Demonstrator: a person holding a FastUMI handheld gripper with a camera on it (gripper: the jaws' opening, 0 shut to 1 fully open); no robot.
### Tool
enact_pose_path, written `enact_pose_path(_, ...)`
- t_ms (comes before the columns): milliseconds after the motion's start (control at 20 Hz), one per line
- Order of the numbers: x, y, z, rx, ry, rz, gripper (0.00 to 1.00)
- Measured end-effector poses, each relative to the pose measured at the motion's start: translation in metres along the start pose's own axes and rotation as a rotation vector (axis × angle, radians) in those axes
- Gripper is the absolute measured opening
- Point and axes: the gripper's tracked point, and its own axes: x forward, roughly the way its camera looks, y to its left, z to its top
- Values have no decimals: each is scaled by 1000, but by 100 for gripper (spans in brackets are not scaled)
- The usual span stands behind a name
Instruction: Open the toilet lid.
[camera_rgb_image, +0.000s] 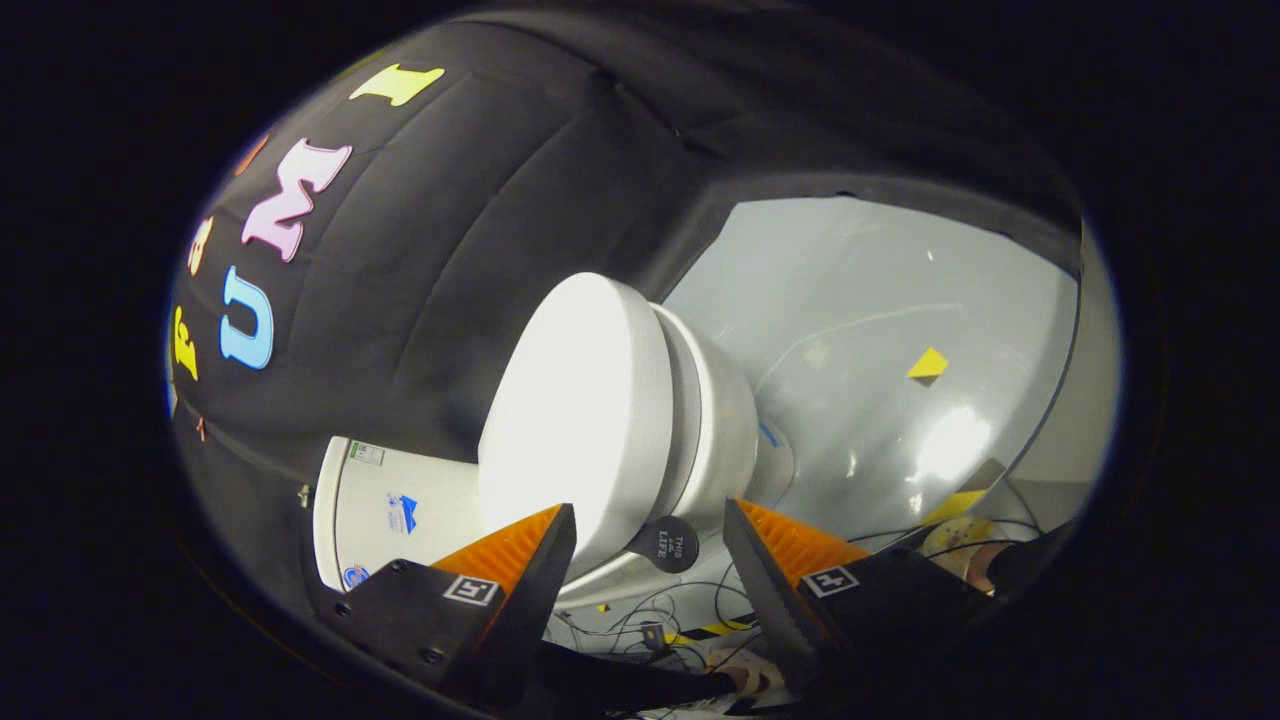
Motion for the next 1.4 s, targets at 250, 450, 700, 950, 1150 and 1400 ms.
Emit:
enact_pose_path(250,21,-12,-21,136,48,37,93)
enact_pose_path(450,34,-13,-30,169,83,62,81)
enact_pose_path(700,26,-21,-21,202,96,79,47)
enact_pose_path(950,42,-14,-31,186,108,108,19)
enact_pose_path(1150,37,-9,-30,191,101,124,5)
enact_pose_path(1400,35,-7,-33,185,119,117,5)
